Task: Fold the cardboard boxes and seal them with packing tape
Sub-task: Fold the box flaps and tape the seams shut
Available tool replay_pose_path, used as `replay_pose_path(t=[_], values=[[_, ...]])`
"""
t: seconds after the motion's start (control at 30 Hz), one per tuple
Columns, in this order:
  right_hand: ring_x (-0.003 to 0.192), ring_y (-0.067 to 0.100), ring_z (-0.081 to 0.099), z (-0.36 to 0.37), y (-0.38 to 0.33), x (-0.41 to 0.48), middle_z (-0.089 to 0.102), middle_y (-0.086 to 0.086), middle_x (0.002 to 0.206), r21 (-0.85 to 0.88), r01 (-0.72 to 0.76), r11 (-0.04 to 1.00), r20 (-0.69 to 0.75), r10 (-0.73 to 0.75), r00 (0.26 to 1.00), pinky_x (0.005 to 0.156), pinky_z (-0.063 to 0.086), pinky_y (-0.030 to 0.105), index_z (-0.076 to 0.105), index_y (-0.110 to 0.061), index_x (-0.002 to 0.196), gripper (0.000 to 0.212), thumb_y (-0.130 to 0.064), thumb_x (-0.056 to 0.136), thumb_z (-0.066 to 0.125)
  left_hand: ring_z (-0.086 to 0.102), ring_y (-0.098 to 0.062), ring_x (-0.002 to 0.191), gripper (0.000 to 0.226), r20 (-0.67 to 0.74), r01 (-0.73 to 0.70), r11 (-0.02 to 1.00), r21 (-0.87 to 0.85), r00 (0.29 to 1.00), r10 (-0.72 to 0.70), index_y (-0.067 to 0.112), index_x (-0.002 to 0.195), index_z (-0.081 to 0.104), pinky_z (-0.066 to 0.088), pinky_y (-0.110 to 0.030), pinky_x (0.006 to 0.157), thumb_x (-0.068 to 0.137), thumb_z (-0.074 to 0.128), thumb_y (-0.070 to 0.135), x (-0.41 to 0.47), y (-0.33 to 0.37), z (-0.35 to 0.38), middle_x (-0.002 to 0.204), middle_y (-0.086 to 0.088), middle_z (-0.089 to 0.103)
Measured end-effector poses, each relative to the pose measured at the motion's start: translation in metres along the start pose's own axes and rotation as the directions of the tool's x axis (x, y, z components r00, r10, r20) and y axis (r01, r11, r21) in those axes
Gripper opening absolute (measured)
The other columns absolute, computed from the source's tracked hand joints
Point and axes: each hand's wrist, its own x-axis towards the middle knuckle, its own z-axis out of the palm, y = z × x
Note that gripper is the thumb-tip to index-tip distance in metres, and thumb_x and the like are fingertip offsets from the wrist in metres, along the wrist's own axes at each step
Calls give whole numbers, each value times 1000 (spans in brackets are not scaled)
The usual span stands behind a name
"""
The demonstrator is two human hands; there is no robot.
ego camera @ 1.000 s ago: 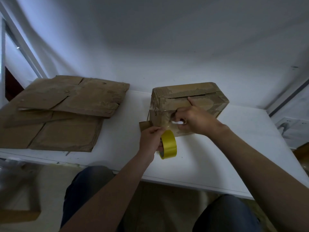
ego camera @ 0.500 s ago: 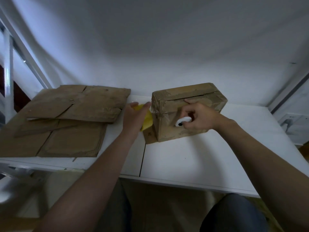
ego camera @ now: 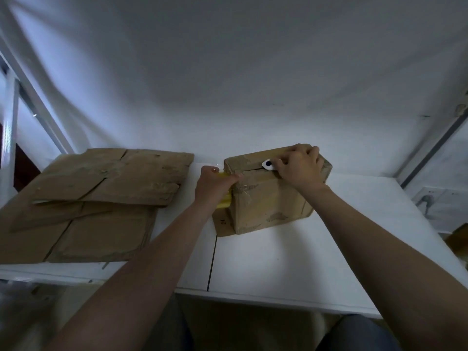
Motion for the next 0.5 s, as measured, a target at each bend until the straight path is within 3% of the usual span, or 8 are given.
replay_pose_path(t=[0.07,0.17,0.3,0.4,0.5], values=[[123,37,36,2,2,0,56,2,130,-130,20,991,-64,-29,997,102,32,49,72,-36,118,33,-55,97,54,57,-21,108,85,-2,2,1000,1,1000,-2,22,134,48,51,-44,98,67,84,60,3,-1,1,119,4,55],[110,30,42,1,-2,-9,63,-5,120,-128,276,953,-195,-297,935,89,33,44,73,-39,116,27,-48,100,53,56,-20,107,84,-6,-1,1000,7,1000,1,22,133,48,50,-42,96,67,84,60,6,-1,2,121,4,55],[110,23,40,14,-20,-35,64,-16,124,-127,535,835,-73,-546,835,80,21,36,70,-44,119,51,-71,95,35,53,-19,107,86,4,-17,999,31,1000,17,19,137,49,47,-37,93,69,83,60,11,-3,2,129,1,56],[105,25,42,29,-24,-44,63,-19,124,-237,520,820,-92,-552,829,78,24,36,70,-47,118,61,-84,82,38,54,-19,109,87,8,-24,1000,15,1000,24,16,137,51,45,-34,89,69,85,58,12,-4,0,134,-1,57],[100,27,44,35,-22,-42,66,-19,120,-265,497,826,-165,-547,821,74,24,35,72,-45,116,58,-81,80,45,55,-20,116,88,5,-44,999,21,999,44,16,139,51,45,-33,89,70,85,57,11,-4,-2,136,-2,57]])
